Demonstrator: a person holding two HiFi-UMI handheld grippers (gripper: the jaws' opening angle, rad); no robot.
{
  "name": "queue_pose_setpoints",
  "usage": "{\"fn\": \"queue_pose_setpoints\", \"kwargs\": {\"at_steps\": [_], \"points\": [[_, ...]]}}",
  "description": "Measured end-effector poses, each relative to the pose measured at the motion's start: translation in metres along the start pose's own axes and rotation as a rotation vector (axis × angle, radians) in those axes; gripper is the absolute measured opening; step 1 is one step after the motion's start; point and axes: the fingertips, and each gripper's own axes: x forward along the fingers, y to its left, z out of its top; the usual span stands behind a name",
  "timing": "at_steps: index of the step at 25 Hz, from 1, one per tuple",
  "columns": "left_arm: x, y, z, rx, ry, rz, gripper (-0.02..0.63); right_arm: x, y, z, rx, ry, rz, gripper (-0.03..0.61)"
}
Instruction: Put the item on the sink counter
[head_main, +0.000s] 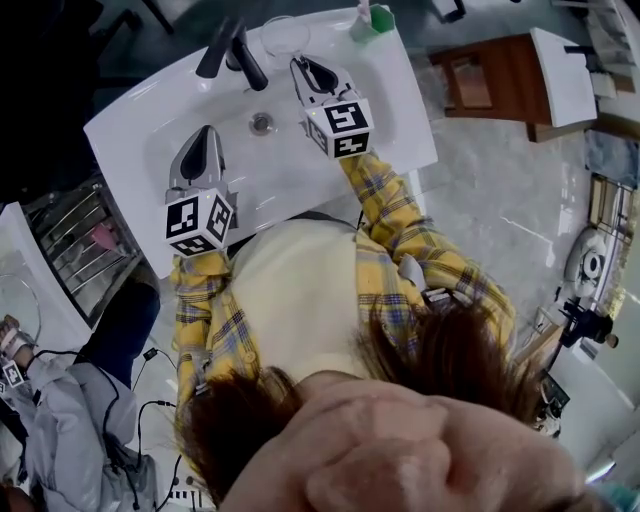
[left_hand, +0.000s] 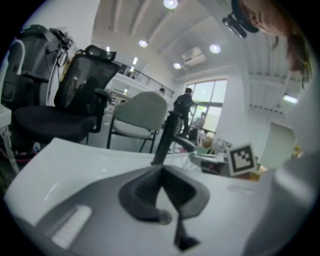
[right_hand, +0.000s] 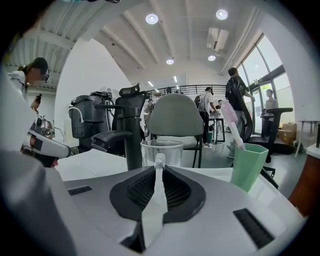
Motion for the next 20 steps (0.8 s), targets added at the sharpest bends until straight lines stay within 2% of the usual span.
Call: {"fn": "queue_pose_setpoints", "kwargs": {"at_steps": [20], "points": [[-0.014, -0.008, -0.002, -0.008, -0.016, -0.029, 0.005, 0.005, 0.003, -0.007, -0.039, 0.019, 0.003, 0.037]]}}
